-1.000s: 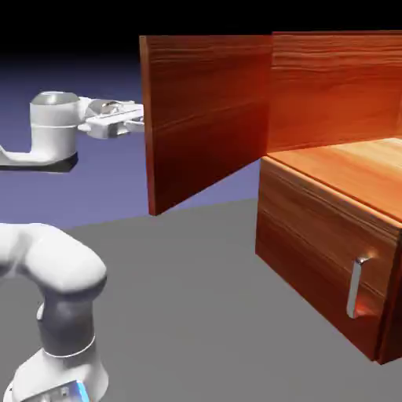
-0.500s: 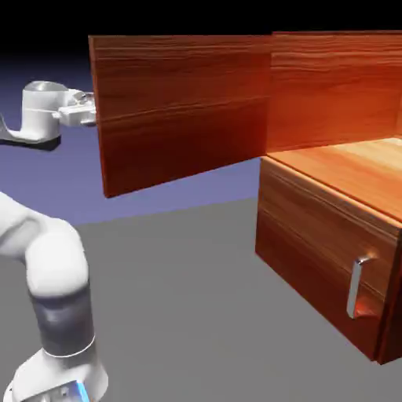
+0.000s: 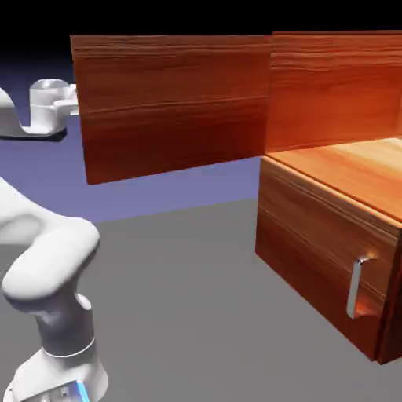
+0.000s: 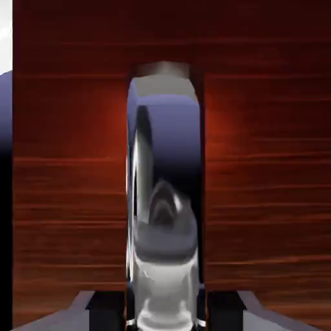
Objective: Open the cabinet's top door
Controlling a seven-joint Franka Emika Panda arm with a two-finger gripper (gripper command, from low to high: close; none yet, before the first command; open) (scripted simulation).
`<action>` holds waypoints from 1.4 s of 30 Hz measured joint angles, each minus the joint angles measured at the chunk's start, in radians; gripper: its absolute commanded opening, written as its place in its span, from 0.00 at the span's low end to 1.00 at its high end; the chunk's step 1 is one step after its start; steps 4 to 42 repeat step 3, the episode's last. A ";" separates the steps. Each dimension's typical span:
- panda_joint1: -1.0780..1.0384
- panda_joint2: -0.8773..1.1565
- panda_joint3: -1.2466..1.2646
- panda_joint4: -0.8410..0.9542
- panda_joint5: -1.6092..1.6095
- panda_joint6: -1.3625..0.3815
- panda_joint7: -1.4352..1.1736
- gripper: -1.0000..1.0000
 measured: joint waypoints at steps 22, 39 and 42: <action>-0.098 -0.046 0.041 0.109 0.010 -0.049 -0.047 0.00; -0.098 -0.046 0.041 0.109 0.010 -0.049 -0.047 0.00; -0.098 -0.046 0.041 0.109 0.010 -0.049 -0.047 0.00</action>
